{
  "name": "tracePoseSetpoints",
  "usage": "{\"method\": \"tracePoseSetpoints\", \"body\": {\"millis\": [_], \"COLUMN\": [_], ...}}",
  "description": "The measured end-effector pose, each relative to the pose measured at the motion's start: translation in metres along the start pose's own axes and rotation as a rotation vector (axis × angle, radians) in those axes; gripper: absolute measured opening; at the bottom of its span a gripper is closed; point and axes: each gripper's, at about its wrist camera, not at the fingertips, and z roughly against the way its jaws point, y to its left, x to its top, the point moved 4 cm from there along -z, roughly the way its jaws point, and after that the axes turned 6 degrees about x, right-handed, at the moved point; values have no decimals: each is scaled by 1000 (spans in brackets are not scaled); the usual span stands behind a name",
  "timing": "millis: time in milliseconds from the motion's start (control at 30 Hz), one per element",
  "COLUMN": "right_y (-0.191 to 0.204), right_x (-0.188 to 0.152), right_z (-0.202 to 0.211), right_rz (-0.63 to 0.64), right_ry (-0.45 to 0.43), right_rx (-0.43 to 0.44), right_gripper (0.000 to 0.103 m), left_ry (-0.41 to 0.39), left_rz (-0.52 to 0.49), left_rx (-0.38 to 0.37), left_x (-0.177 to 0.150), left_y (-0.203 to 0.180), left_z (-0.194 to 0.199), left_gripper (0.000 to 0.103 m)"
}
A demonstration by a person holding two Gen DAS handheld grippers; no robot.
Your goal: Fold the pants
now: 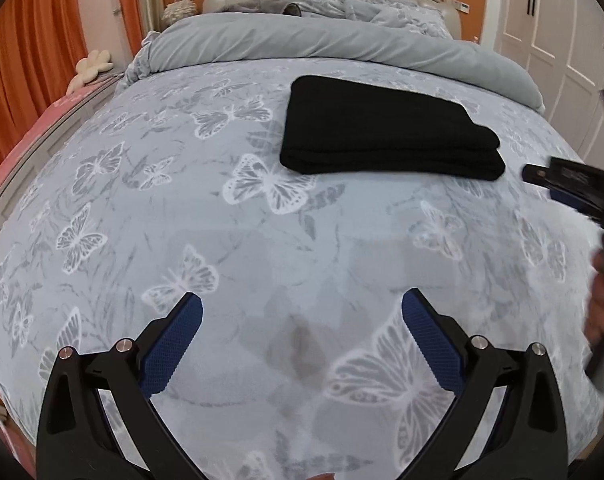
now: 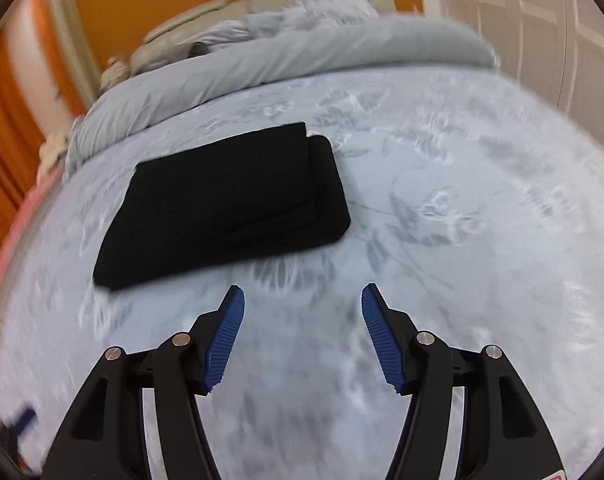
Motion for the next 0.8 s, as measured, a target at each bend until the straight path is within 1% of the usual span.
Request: {"method": "tracePoseSetpoints", "body": {"millis": [67,133,200,233,267,300,333,367,400,433,467,500,533,567,600,633,667,700,733,767,800], "right_y": [-8,-8,-7,-7,-6,-1,7,11,8,-1,-14,-27,-39,-41,-42,-39,-32,-23,-18,-12,-10], "right_x": [19,37,48,49,48,46,48,49,47,45,41,34,26,27,30,34,39,44,47,52,56], "right_z": [-24,-44,-66,-83,-91,-92,-83,-73,-63,-65,-74,-88,-102,-94,-82,-66,-54,-48,-47,-49,-54], "right_rz": [-43,-24,-10,-9,-3,19,71,99,87,72,74,84,74,57,35,1,-4,16,28,32,30], "right_ry": [9,6,32,81,103,100,75,51,39,46,73,123,187,139,107,54,14,1,2,4,8], "right_rx": [-3,-10,-36,-35,-42,-39,-51,-49,-30,-42,-130,-199,-208,-175,-168,-127,-92,-77,-70,-65,-70], "right_gripper": [60,60,60,50,40,27,22,19,9,0,0,0,0,0,6,10,10,22,54,68,74], "left_ry": [-3,-7,-7,-5,1,9,14,23,29,36,47,53,58,61,61,60,54,49,44,41,38], "left_rz": [8,19,29,33,36,38,40,45,48,52,55,51,44,34,25,21,16,12,6,0,-6], "left_rx": [-4,-4,-1,-4,-5,-8,-11,-12,-14,-18,-22,-27,-23,-14,-4,-2,-3,-3,-1,2,5], "left_x": [6,11,15,17,19,21,22,24,25,25,24,23,21,19,16,15,13,12,11,11,11], "left_y": [4,9,11,12,13,13,13,13,13,13,11,8,5,3,0,-1,-4,-6,-8,-10,-13], "left_z": [-2,-5,-8,-10,-14,-18,-20,-23,-25,-26,-29,-30,-31,-32,-31,-30,-27,-25,-24,-23,-23], "left_gripper": [98,98,98,98,98,98,98,98,98,98,98,98,98,98,98,98,98,98,98,98,98]}}
